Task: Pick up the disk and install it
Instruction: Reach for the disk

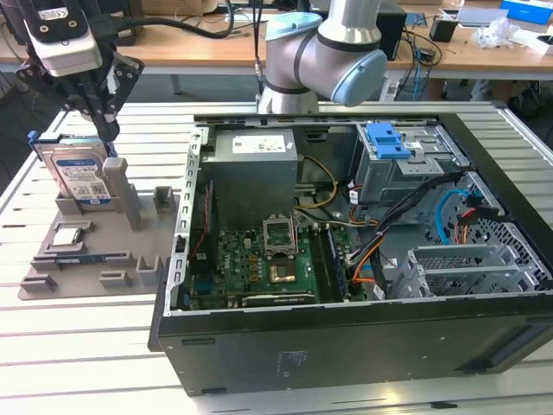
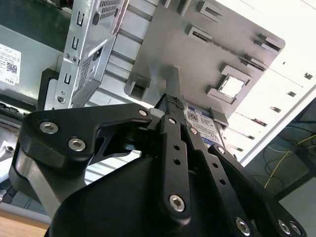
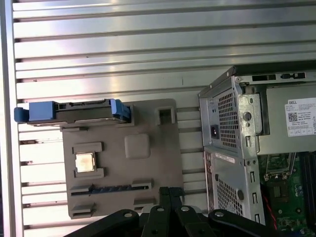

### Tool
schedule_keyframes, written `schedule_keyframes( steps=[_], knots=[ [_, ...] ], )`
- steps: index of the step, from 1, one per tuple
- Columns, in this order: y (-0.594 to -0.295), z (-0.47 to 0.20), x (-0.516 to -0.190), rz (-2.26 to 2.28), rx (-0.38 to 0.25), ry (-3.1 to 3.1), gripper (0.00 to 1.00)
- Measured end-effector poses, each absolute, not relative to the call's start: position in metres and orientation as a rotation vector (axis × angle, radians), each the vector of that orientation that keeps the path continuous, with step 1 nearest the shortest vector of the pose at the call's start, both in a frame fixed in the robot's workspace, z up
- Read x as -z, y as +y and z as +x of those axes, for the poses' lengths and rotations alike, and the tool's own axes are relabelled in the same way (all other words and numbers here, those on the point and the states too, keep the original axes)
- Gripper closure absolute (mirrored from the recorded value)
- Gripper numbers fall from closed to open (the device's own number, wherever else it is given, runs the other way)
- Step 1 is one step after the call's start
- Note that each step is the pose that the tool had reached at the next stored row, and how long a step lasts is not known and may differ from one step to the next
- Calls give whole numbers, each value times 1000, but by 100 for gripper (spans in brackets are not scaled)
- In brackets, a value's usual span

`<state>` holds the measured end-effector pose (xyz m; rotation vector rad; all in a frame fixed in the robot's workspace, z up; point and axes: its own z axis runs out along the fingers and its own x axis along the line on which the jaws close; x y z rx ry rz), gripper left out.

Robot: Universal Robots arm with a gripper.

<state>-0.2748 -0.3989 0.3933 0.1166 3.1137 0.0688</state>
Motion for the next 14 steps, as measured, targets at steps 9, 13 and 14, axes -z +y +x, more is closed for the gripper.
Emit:
schedule_keyframes(
  steps=[9,13,14],
  knots=[
    [-399,-293,-393,117,-69,3114,89],
    [-399,-299,-393,117,-69,3114,89],
    [-399,-301,-393,117,-69,3114,89]
  ],
)
